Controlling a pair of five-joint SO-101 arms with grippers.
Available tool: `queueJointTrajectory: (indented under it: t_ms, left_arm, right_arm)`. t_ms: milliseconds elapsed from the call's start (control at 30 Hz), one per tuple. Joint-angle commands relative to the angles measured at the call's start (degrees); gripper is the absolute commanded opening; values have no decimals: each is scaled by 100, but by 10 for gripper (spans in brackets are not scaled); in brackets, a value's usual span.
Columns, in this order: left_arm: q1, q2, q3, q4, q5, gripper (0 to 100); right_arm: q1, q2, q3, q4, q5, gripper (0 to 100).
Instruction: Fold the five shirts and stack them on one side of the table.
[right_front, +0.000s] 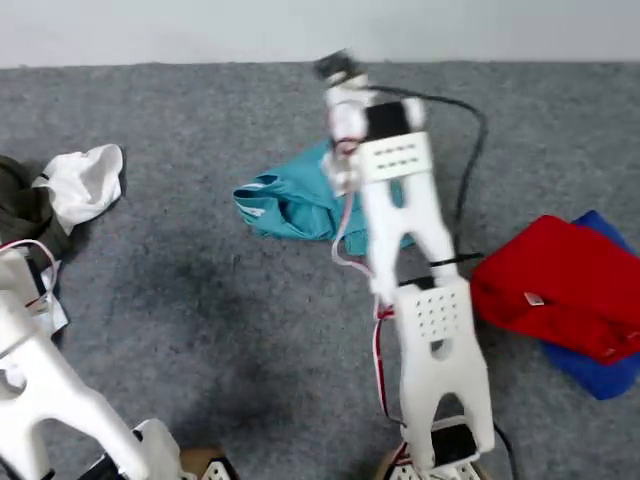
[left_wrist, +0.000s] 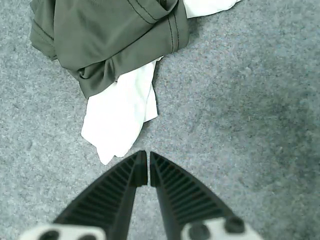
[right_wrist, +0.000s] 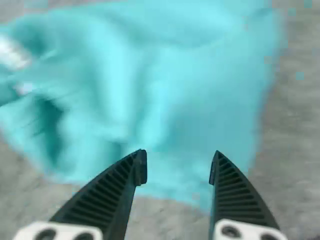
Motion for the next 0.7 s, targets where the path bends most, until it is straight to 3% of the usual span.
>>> queueJointTrajectory:
  t_ms: [0, 300, 500, 667]
  left_arm:
    - [-26, -167, -31, -35, 53, 15]
    - [-26, -141, -31, -35, 53, 15]
    - [-26, -141, -31, -35, 53, 15]
    - [-26, -141, -31, -35, 53, 15]
  right_arm:
    - [-470, -778, 835, 215, -44, 215]
    - [-1569, -901, 1574, 207, 97, 214]
    - [-1499, -567, 1591, 22, 149, 214]
    - [-1077, 242, 1565, -1024, 158, 213]
